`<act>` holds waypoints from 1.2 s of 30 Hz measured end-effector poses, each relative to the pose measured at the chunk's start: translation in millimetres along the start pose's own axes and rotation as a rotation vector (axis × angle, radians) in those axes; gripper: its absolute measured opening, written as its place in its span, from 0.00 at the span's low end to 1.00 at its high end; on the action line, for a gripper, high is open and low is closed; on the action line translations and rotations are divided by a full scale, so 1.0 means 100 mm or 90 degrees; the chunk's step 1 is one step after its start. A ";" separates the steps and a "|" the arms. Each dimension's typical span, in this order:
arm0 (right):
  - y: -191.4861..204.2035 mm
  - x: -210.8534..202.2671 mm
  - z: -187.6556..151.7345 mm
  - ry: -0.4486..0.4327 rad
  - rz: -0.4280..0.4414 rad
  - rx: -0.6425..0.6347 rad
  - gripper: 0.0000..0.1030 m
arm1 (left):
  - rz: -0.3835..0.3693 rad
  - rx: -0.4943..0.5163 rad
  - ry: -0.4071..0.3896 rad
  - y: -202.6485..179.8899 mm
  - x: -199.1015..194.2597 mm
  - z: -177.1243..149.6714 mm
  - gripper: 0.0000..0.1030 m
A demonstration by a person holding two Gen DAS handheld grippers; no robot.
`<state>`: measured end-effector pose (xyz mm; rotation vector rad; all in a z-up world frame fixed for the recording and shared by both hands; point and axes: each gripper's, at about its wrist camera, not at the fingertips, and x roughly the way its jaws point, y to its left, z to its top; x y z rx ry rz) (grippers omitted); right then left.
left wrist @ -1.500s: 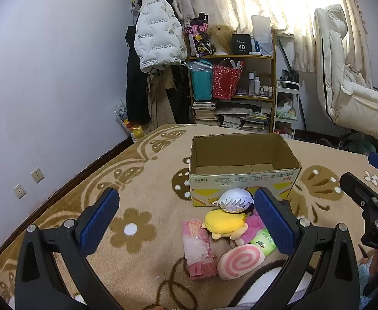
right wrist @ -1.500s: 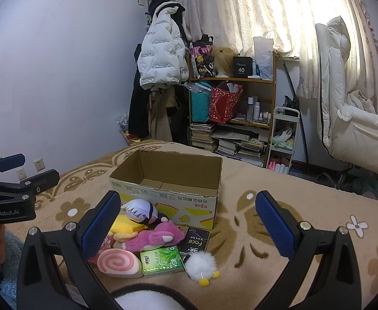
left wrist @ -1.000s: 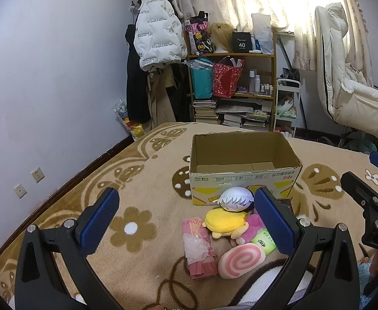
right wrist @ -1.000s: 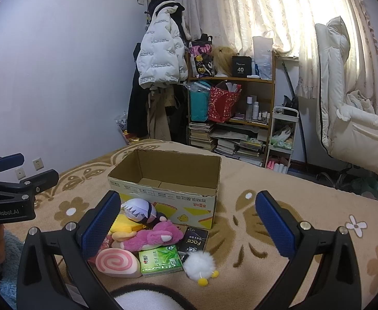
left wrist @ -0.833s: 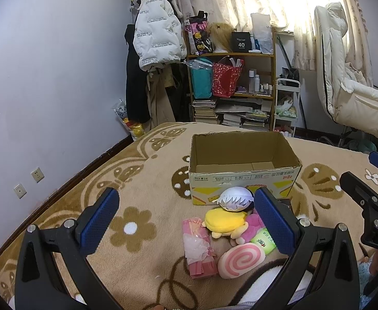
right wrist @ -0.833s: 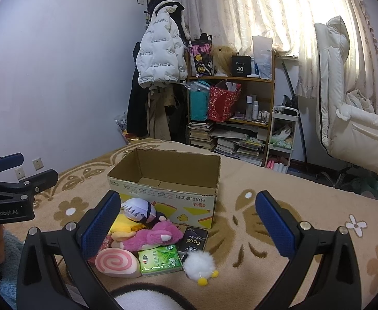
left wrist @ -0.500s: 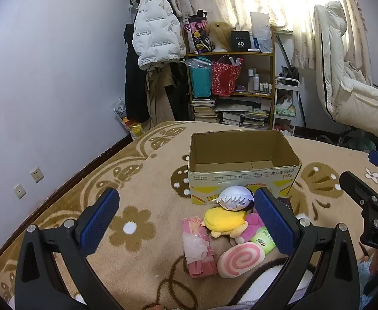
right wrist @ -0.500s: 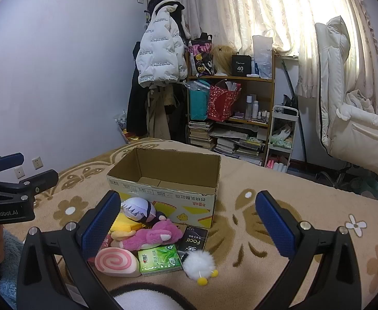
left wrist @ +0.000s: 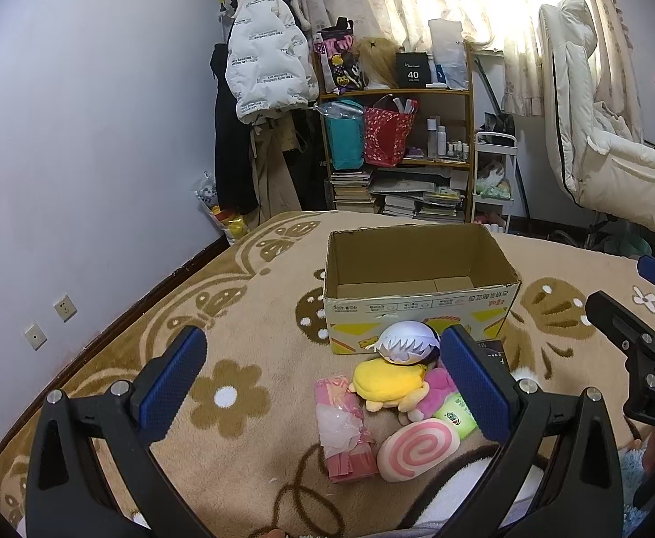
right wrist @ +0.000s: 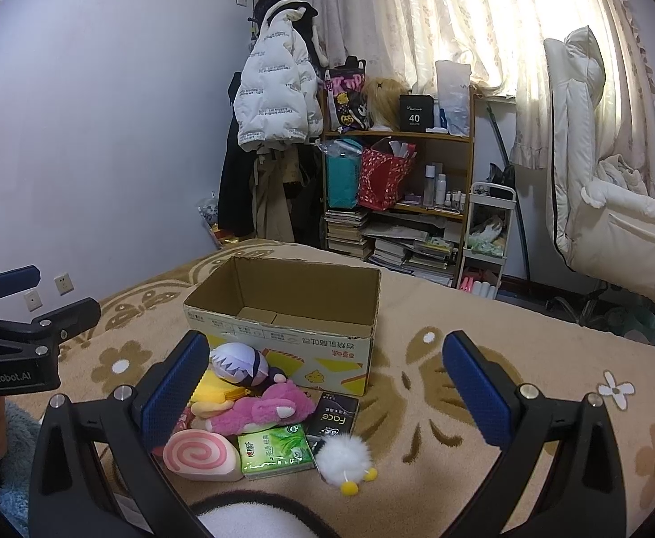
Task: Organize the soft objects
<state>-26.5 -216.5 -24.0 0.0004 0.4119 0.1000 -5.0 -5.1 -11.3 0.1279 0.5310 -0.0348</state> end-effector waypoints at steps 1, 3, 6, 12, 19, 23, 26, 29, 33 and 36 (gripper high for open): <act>0.00 0.00 0.00 0.000 0.000 0.000 1.00 | 0.000 0.000 0.000 0.00 0.00 0.01 1.00; 0.00 0.00 0.00 0.000 0.000 0.000 1.00 | 0.000 0.001 0.000 0.00 0.00 0.00 1.00; 0.00 0.00 0.00 0.000 0.000 0.000 1.00 | 0.000 0.002 0.000 -0.01 0.00 0.00 1.00; 0.00 0.01 0.00 0.001 -0.001 0.001 1.00 | 0.001 0.001 0.001 -0.01 0.00 0.02 1.00; 0.00 0.01 0.00 0.002 0.000 0.000 1.00 | 0.001 0.003 0.001 -0.02 0.00 0.02 1.00; 0.00 0.01 0.00 0.002 -0.001 0.000 1.00 | 0.001 0.004 0.002 -0.03 0.00 0.00 1.00; -0.01 0.01 -0.01 0.002 0.000 0.001 1.00 | 0.001 0.004 0.002 -0.03 0.00 0.01 1.00; 0.00 0.01 -0.01 0.002 -0.001 0.000 1.00 | 0.001 0.004 0.002 -0.04 0.00 0.00 1.00; 0.00 0.01 0.00 0.003 -0.001 0.000 1.00 | 0.002 0.005 0.002 -0.04 0.00 0.01 1.00; 0.00 0.02 0.00 0.004 -0.001 0.001 1.00 | 0.001 0.006 0.002 -0.04 0.00 0.02 1.00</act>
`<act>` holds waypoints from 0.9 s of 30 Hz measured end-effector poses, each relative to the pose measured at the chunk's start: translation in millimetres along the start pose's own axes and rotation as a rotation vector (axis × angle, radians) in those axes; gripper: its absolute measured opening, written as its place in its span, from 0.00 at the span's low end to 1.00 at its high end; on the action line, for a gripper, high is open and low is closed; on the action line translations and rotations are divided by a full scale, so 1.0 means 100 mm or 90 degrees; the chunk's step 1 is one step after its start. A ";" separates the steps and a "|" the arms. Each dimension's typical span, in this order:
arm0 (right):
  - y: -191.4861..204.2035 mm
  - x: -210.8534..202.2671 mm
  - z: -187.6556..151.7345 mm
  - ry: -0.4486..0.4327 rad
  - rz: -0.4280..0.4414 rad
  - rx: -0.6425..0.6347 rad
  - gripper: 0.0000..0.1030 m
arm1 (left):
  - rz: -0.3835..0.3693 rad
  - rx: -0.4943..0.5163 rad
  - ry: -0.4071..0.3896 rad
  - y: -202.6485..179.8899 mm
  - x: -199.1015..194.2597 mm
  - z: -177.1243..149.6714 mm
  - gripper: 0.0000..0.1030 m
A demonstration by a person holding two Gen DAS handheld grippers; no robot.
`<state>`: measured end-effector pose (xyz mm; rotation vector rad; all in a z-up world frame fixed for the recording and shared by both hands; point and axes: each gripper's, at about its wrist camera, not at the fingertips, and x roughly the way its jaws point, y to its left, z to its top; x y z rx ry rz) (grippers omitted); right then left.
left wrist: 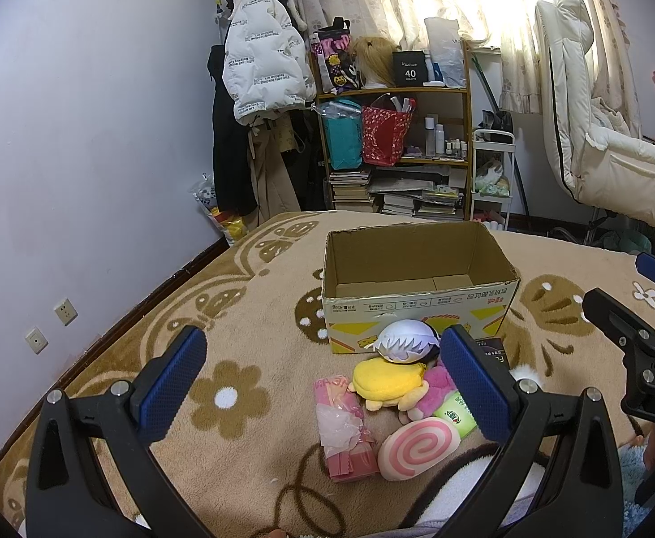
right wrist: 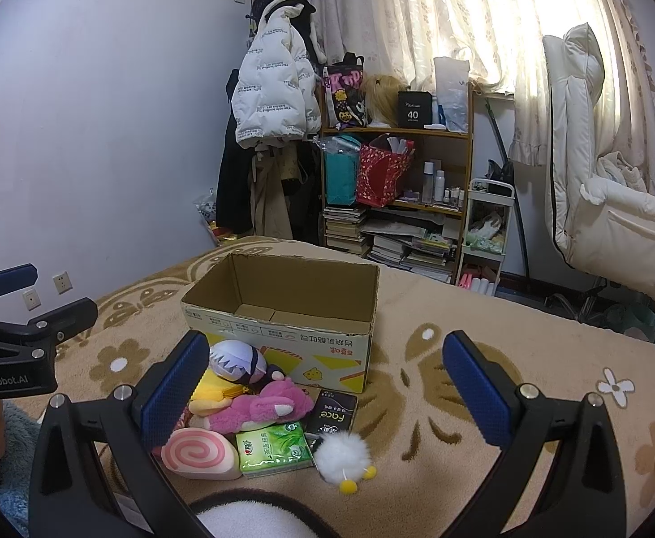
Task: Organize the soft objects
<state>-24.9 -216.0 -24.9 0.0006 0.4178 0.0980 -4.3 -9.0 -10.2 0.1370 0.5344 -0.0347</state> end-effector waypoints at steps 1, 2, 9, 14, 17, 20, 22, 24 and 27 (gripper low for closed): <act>0.00 0.00 0.00 0.000 0.000 0.000 1.00 | 0.001 0.000 0.000 0.00 0.00 0.00 1.00; 0.00 0.00 0.00 0.000 0.000 0.000 1.00 | 0.001 0.000 0.000 0.00 0.00 0.00 1.00; 0.01 0.02 0.02 0.001 0.000 0.000 1.00 | 0.002 0.006 0.005 -0.03 0.01 -0.01 1.00; -0.05 0.02 -0.07 0.014 -0.007 0.003 1.00 | -0.002 0.024 0.017 -0.10 0.06 -0.02 1.00; -0.13 0.02 -0.10 0.020 -0.007 0.009 1.00 | 0.001 0.034 0.031 -0.13 0.11 0.00 1.00; -0.20 0.08 -0.12 0.030 -0.009 0.023 1.00 | -0.010 0.038 0.041 -0.13 0.16 0.09 1.00; -0.23 0.11 -0.14 0.041 -0.006 0.032 1.00 | -0.017 0.041 0.038 -0.12 0.19 0.12 1.00; -0.21 0.18 -0.12 0.051 -0.004 0.037 1.00 | -0.022 0.041 0.044 -0.14 0.26 0.15 1.00; -0.21 0.28 -0.16 0.075 -0.005 0.034 1.00 | -0.029 0.036 0.057 -0.14 0.38 0.21 1.00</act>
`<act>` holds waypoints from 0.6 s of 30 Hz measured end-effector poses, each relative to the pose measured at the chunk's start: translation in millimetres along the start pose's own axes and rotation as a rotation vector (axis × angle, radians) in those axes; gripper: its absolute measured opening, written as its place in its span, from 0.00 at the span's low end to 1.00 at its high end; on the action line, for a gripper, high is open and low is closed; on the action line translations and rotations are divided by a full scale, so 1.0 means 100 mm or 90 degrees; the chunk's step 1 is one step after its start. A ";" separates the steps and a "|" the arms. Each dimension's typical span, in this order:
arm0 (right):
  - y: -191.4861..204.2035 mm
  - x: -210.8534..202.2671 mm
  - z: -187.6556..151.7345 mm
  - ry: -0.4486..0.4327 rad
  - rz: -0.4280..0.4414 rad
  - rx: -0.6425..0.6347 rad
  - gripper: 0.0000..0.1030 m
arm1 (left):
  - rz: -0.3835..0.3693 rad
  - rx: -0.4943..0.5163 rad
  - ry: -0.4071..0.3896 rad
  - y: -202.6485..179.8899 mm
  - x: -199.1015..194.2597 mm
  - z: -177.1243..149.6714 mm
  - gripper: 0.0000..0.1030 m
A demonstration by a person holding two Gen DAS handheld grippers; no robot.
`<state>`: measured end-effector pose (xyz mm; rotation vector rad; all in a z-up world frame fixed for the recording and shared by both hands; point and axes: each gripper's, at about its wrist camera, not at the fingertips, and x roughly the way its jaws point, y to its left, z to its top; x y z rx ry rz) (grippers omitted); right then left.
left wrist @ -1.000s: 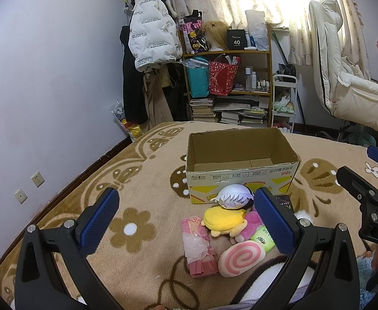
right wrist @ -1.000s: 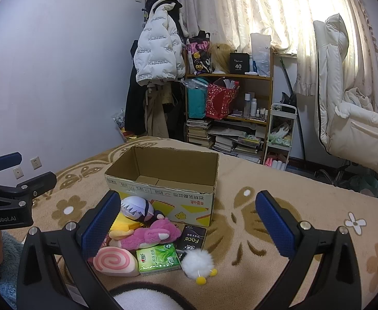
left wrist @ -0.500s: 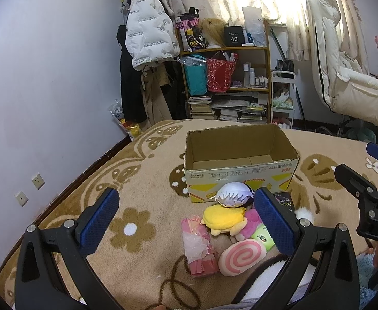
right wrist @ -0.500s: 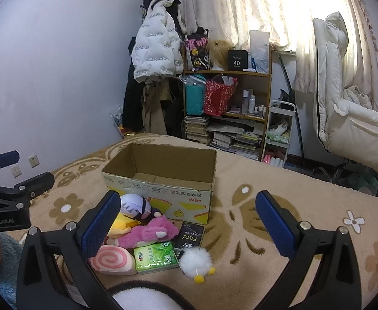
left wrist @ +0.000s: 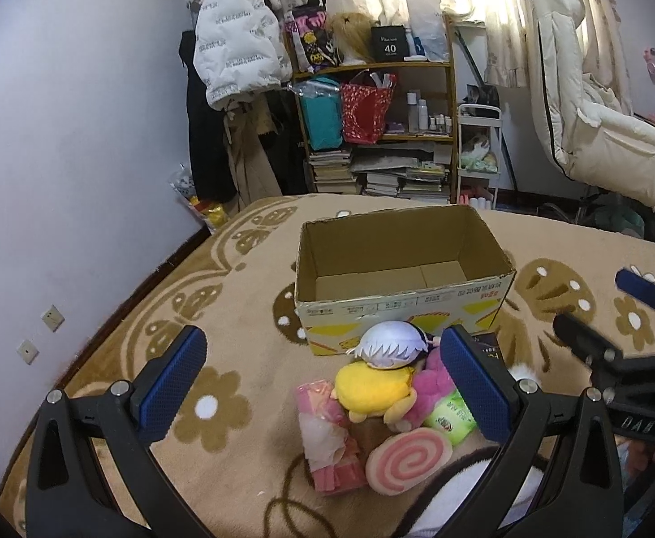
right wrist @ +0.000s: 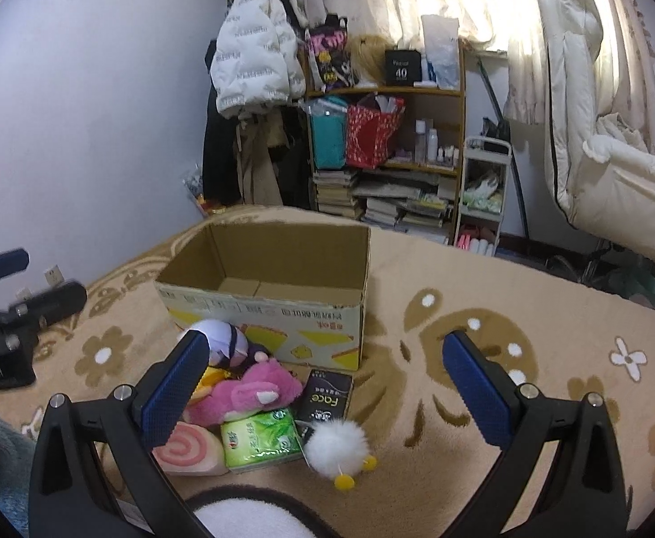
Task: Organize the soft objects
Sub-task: 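Grasp the white-haired doll with the left tool while the right tool grasps the pink bear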
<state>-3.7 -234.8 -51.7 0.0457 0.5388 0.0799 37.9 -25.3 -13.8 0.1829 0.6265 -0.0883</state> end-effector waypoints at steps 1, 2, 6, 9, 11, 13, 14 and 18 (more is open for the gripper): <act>0.00 0.05 0.00 0.007 0.000 -0.002 1.00 | 0.000 0.002 0.007 0.01 0.06 0.02 1.00; 0.01 0.12 -0.01 0.014 0.001 -0.003 1.00 | -0.001 0.003 0.016 0.00 0.11 0.04 1.00; -0.01 0.28 -0.02 0.035 0.010 -0.002 1.00 | -0.005 -0.008 0.032 0.00 0.27 0.13 1.00; -0.03 0.43 -0.02 0.061 0.013 -0.002 1.00 | -0.026 -0.017 0.048 0.02 0.40 0.19 1.00; -0.05 0.50 -0.04 0.077 0.018 0.006 1.00 | -0.035 -0.019 0.063 0.02 0.53 0.22 1.00; -0.04 0.58 -0.02 0.090 0.021 0.011 1.00 | -0.037 -0.018 0.074 0.00 0.65 0.25 1.00; -0.03 0.64 -0.01 0.095 0.026 0.010 1.00 | -0.039 -0.016 0.078 -0.01 0.69 0.26 1.00; 0.01 0.81 -0.02 0.116 0.047 0.006 1.00 | -0.055 -0.015 0.110 -0.07 0.93 0.28 1.00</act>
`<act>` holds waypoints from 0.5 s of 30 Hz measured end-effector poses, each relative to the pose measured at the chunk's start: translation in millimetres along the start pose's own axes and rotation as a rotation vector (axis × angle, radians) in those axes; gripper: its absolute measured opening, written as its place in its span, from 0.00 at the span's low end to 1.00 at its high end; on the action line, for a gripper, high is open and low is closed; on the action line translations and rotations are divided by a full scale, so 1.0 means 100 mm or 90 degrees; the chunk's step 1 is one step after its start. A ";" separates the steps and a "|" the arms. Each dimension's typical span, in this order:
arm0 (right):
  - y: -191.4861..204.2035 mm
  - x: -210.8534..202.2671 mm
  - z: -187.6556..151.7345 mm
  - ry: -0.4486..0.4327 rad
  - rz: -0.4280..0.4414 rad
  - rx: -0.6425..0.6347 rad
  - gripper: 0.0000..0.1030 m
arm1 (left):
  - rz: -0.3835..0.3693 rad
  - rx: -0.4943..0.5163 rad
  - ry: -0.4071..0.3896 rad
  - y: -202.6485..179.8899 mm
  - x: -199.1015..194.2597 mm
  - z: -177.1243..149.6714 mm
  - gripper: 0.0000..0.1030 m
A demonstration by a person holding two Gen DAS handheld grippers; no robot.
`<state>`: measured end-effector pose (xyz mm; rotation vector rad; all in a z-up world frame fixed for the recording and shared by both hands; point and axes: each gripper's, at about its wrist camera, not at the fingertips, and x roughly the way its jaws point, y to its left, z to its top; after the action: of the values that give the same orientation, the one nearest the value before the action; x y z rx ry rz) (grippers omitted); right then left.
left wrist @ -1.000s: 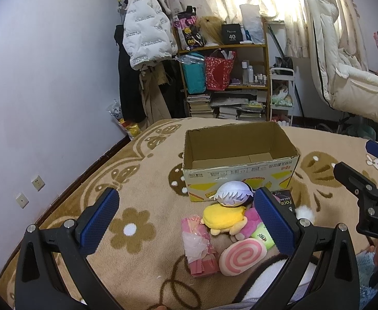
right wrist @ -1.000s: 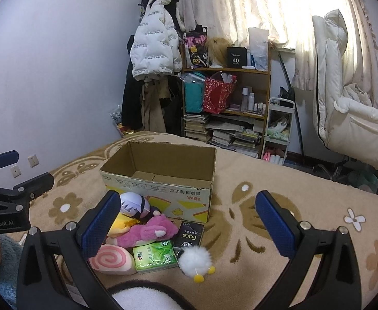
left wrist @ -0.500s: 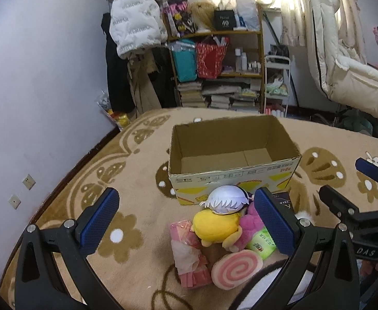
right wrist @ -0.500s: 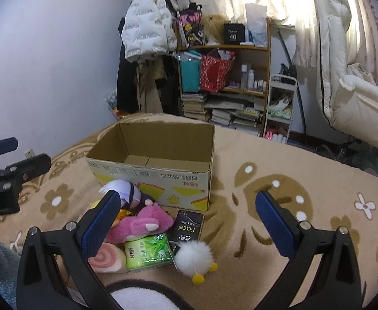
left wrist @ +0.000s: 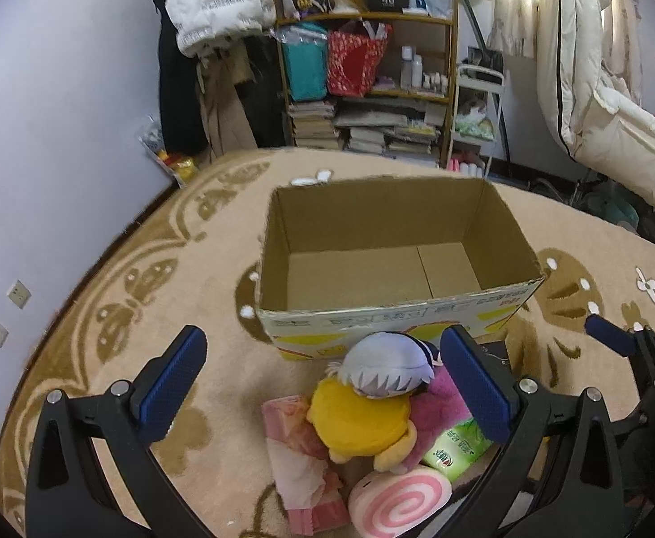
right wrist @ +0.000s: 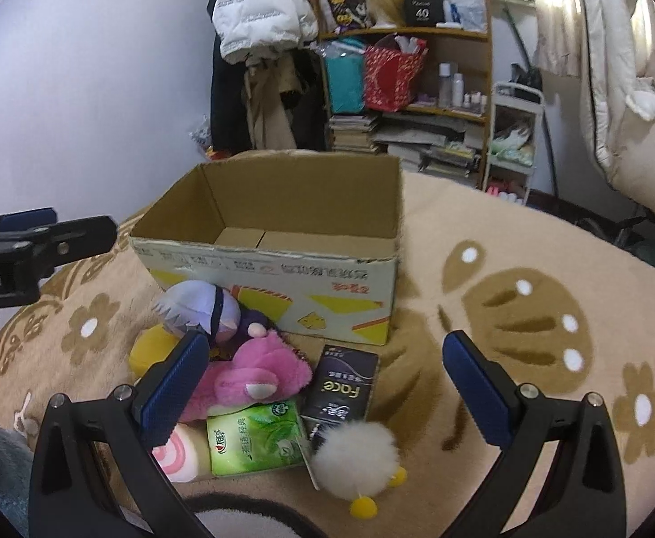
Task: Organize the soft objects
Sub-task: 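Grasp the white-haired doll with the left tool while the right tool grasps the pink bear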
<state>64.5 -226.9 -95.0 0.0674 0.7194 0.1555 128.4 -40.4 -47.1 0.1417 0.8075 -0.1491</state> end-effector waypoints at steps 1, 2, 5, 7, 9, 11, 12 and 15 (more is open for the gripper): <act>-0.01 0.06 0.03 0.003 0.003 -0.001 1.00 | -0.004 0.002 0.007 -0.01 0.07 0.00 1.00; -0.01 0.10 0.02 0.008 0.007 0.000 1.00 | -0.001 0.009 0.011 -0.03 0.12 0.00 1.00; -0.02 0.22 0.01 0.022 0.020 0.001 1.00 | -0.005 0.023 0.029 -0.09 0.28 -0.03 1.00; -0.02 0.28 0.00 0.028 0.026 0.003 1.00 | -0.016 0.018 0.042 -0.12 0.36 -0.05 1.00; -0.03 0.35 0.00 0.035 0.035 0.006 1.00 | -0.025 0.009 0.055 -0.13 0.48 -0.05 1.00; -0.04 0.42 0.00 0.040 0.042 0.010 1.00 | -0.025 0.006 0.055 -0.15 0.55 -0.07 1.00; -0.05 0.44 -0.01 0.044 0.044 0.014 1.00 | -0.022 0.007 0.058 -0.17 0.59 -0.08 1.00; -0.08 0.47 -0.02 0.049 0.051 0.023 1.00 | -0.035 0.003 0.070 -0.20 0.67 -0.12 1.00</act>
<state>99.1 -227.0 -128.5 0.1253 0.7965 0.2228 161.9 -63.2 -106.0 0.1337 0.9210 -0.1966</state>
